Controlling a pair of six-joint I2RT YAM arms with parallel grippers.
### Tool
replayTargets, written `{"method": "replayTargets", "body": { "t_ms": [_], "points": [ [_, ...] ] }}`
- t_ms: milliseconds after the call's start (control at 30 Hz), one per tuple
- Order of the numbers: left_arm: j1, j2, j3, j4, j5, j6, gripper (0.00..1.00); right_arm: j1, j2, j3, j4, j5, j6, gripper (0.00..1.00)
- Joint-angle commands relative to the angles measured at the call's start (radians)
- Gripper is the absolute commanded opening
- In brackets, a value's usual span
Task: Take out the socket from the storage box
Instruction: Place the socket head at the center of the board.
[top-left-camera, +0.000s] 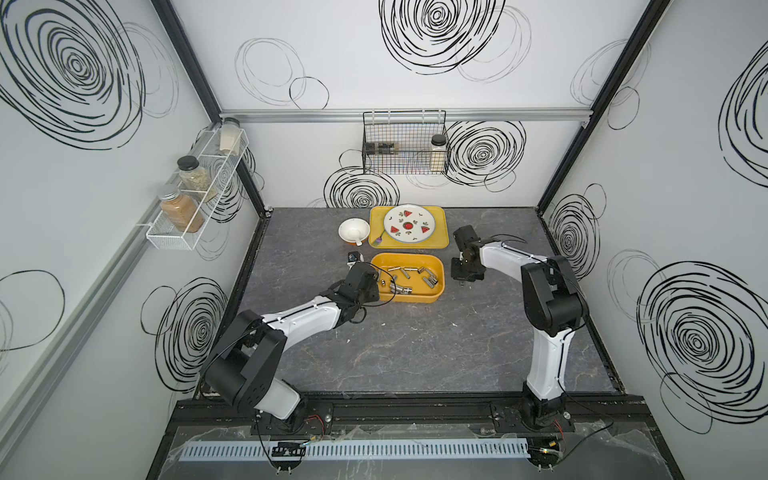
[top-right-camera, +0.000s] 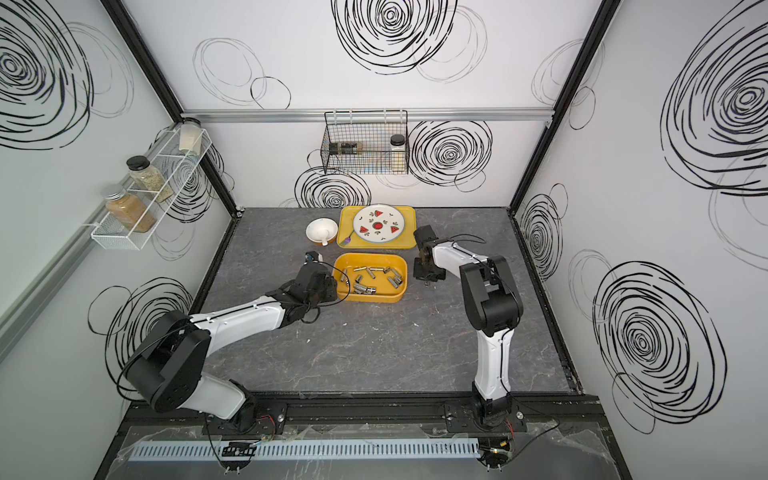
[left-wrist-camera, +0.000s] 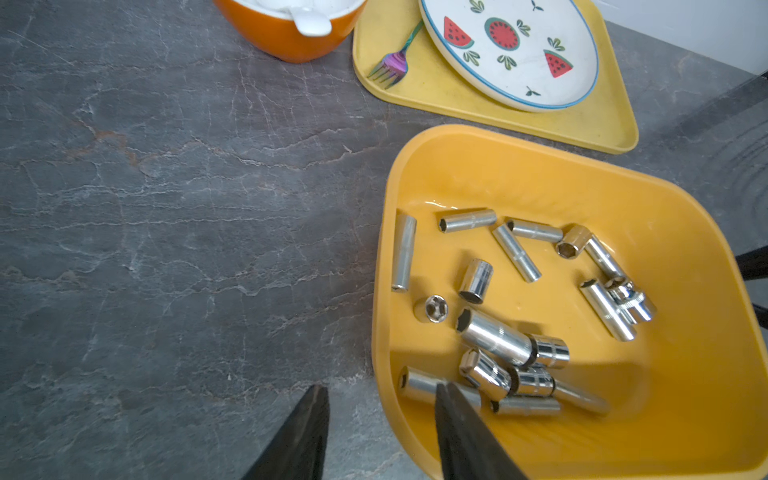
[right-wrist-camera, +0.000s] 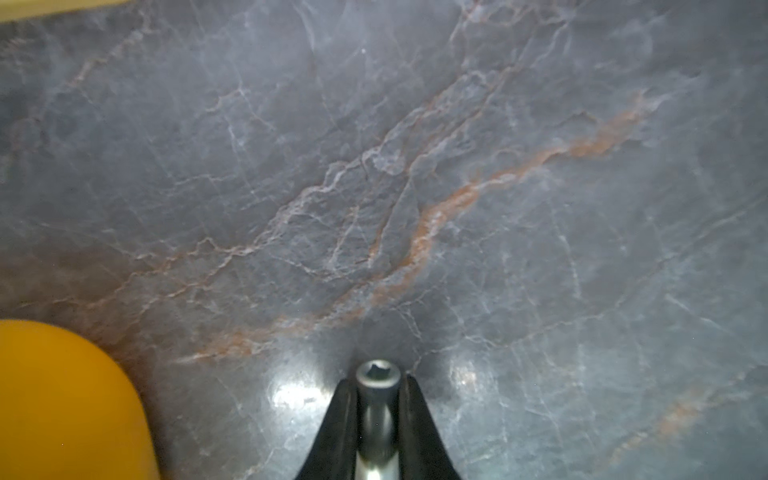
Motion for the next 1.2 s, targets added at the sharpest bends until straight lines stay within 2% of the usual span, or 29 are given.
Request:
{"method": "replayTargets", "body": {
  "t_ms": [0, 200, 400, 733, 967, 1167],
  "points": [
    [-0.005, -0.021, 0.003, 0.016, -0.022, 0.009, 0.51, 0.003, 0.009, -0.009, 0.009, 0.005, -0.005, 0.06],
    [-0.009, -0.038, -0.007, 0.021, -0.032, 0.005, 0.53, 0.002, -0.003, -0.004, 0.001, 0.007, -0.005, 0.21],
    [-0.01, -0.055, -0.014, 0.023, -0.048, 0.002, 0.53, 0.003, -0.037, 0.019, -0.021, 0.004, -0.005, 0.27],
    [-0.017, -0.09, -0.038, 0.051, -0.052, 0.002, 0.54, 0.053, -0.155, 0.115, -0.082, -0.008, -0.029, 0.27],
    [-0.023, -0.141, -0.057, 0.051, -0.093, -0.002, 0.55, 0.18, -0.061, 0.29, -0.173, 0.006, -0.044, 0.25],
    [-0.023, -0.122, -0.044, 0.033, -0.108, 0.0, 0.55, 0.21, 0.061, 0.379, -0.184, -0.008, -0.012, 0.25]
  ]
}}
